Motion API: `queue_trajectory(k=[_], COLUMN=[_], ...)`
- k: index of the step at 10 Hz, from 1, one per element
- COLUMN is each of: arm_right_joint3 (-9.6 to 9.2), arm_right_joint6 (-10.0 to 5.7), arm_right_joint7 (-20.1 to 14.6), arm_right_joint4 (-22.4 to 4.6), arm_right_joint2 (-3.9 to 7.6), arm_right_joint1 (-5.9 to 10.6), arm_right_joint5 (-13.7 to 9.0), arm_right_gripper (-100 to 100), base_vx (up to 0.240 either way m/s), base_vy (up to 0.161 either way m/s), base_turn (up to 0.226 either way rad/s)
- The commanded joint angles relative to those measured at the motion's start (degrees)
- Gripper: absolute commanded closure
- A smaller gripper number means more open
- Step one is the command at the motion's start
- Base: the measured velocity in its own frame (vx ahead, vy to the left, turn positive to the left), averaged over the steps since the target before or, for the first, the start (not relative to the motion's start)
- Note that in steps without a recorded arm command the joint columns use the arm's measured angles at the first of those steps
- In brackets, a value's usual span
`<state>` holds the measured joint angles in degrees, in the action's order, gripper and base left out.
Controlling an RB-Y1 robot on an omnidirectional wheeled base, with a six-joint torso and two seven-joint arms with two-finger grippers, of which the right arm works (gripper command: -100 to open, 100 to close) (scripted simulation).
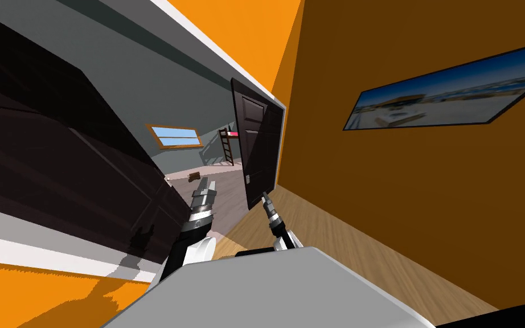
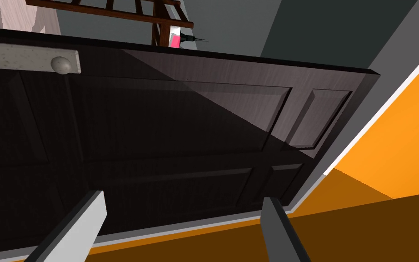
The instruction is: Push the door open
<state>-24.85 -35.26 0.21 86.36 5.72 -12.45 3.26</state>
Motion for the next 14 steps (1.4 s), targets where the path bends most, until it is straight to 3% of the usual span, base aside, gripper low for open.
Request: queue_trajectory(k=[1, 6, 14], arm_right_joint3=[-1.06, -4.29, -11.41], arm_right_joint6=[-0.36, -1.54, -4.14], arm_right_joint7=[-0.4, -1.3, -3.2], arm_right_joint4=[-1.8, -7.6, -20.4], arm_right_joint2=[0.22, 0.31, 0.21], arm_right_joint1=[0.71, 3.01, 8.07], arm_right_joint5=[-0.2, -0.6, -1.5], arm_right_gripper=[-100, -100, -100], base_vx=[0.115, 0.110, 0.143], base_vy=[-0.017, -0.015, -0.015], base_turn=[-0.027, -0.026, -0.036])
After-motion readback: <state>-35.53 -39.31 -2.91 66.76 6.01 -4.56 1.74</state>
